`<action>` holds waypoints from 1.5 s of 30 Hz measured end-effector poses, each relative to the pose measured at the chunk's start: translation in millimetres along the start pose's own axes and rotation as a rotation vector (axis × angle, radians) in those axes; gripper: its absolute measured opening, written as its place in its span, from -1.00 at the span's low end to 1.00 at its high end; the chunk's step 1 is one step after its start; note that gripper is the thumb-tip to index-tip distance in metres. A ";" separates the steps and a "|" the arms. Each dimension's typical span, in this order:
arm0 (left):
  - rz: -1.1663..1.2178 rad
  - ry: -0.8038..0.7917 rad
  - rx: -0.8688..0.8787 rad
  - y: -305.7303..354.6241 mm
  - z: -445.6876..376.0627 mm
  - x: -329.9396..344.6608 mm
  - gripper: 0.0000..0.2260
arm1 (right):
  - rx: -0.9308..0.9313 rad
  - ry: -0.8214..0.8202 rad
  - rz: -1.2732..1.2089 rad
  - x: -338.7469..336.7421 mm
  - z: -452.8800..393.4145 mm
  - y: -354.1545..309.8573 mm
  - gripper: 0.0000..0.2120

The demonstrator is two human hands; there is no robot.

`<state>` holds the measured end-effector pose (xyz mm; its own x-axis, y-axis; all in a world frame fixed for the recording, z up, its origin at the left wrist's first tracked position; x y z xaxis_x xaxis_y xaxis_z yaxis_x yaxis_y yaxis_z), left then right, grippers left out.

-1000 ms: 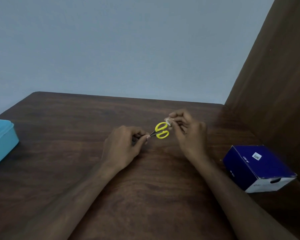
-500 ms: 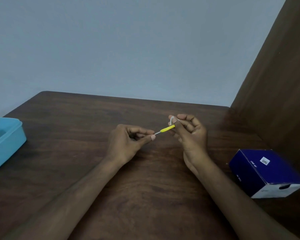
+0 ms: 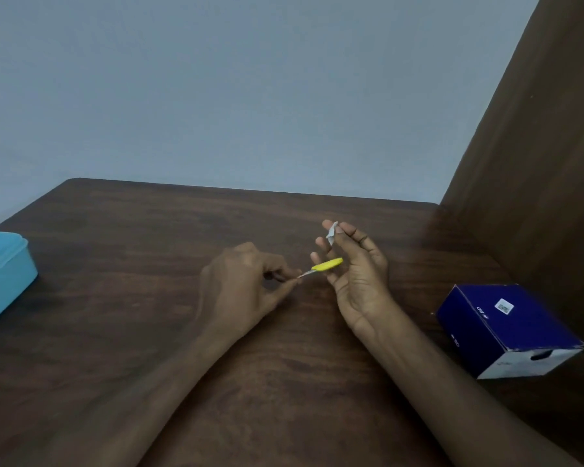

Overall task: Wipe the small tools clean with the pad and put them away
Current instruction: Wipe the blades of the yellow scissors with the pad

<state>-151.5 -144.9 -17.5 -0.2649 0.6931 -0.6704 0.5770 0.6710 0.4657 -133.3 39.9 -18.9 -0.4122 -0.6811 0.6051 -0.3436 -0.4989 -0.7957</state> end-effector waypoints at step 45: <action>0.637 -0.235 -0.375 -22.6 -17.4 19.5 -0.74 | -0.460 -0.240 0.811 -4.9 -11.0 8.1 -0.88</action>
<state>-183.2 -142.0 -31.0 0.2253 0.9290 -0.2937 0.2515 0.2357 0.9387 -143.4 45.1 -28.0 -0.5041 -0.8434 -0.1862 -0.3485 0.3959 -0.8496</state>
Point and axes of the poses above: each hand's wrist, its own z-axis away from the middle knuckle, its own x-axis out of the palm, y = z × x, the point moved 2 cm from there along -z, towards the middle knuckle, and after that the axes turned 6 degrees about -x, right-handed, at the moved point
